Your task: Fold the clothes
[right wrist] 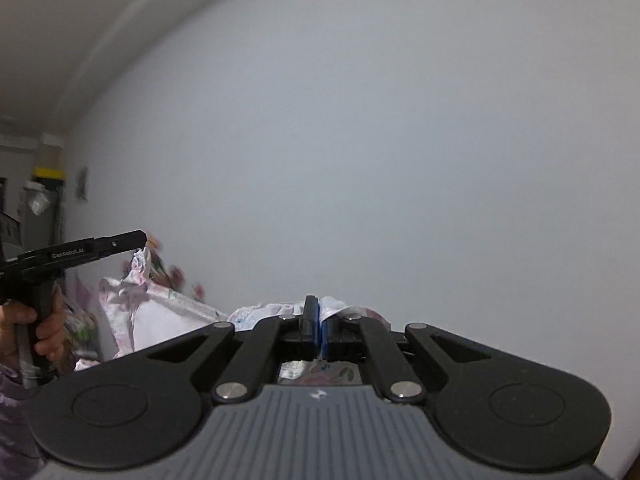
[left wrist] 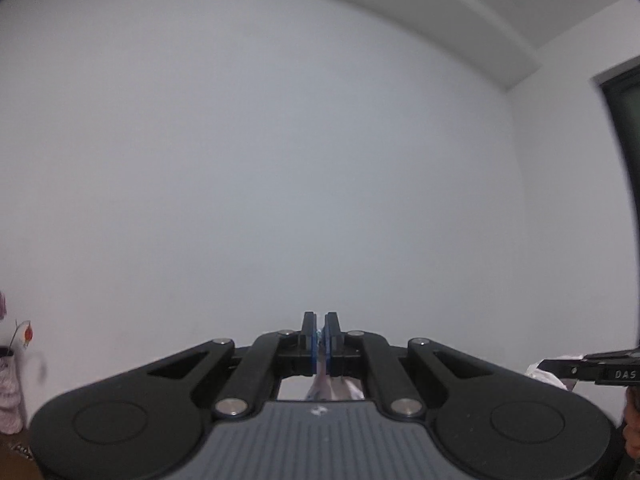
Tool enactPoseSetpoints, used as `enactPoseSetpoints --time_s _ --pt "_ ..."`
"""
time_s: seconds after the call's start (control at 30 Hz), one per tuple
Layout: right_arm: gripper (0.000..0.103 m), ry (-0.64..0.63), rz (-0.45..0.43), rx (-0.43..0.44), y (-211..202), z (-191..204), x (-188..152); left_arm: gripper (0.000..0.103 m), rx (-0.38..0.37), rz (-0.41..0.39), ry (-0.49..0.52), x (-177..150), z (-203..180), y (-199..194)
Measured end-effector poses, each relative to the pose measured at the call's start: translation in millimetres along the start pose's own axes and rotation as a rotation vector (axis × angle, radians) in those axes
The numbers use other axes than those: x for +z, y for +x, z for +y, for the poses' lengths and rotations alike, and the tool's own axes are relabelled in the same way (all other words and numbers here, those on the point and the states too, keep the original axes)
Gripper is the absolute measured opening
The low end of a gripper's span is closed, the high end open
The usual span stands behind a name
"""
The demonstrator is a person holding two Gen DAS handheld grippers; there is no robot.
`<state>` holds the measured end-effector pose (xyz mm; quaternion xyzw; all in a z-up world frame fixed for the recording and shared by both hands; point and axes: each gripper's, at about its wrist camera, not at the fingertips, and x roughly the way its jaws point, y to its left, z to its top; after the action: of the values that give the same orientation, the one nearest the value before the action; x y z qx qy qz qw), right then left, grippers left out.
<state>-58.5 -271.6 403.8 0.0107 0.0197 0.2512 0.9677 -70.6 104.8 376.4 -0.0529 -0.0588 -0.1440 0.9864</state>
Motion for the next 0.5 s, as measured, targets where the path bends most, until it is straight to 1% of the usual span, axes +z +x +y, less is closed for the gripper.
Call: enactPoseSetpoints --time_s 0.03,0.07,0.13,0.17,0.23,0.27,0.33,0.4,0.43,0.5 --pt "0.001 0.007 -0.001 -0.009 14.5 -2.8 2.0 0.002 0.009 0.017 0.005 -0.5 4.0 14.9" --pt "0.001 0.012 -0.021 -0.016 24.1 -3.7 7.0 0.002 0.019 0.025 0.017 7.5 6.5 27.1" --pt "0.001 0.024 -0.062 -0.03 43.1 -5.6 17.1 0.002 0.028 -0.018 0.055 33.1 3.6 28.7" --pt "0.001 0.015 -0.098 -0.037 45.4 -2.8 24.0 0.002 0.028 -0.08 0.096 52.6 -2.6 18.1" --pt "0.001 -0.003 -0.197 -0.051 30.9 9.2 39.8 0.002 0.021 -0.191 0.146 76.7 -13.6 -10.6" --pt "0.001 -0.009 -0.234 -0.047 20.4 14.3 45.4 0.002 0.013 -0.23 0.171 84.6 -19.2 -28.0" --pt "0.001 -0.036 -0.285 -0.047 -3.0 24.0 50.4 0.002 0.02 -0.27 0.215 86.6 -28.2 -59.3" --pt "0.001 -0.057 -0.294 -0.036 -24.1 30.0 43.8 0.002 0.046 -0.244 0.254 70.3 -34.2 -85.8" --pt "0.001 -0.062 -0.272 -0.028 -30.3 31.0 33.9 0.002 0.052 -0.22 0.256 58.8 -33.8 -93.9" --pt "0.001 -0.072 -0.206 -0.009 -38.6 31.3 8.3 0.003 0.064 -0.124 0.256 15.5 -32.6 -109.0"
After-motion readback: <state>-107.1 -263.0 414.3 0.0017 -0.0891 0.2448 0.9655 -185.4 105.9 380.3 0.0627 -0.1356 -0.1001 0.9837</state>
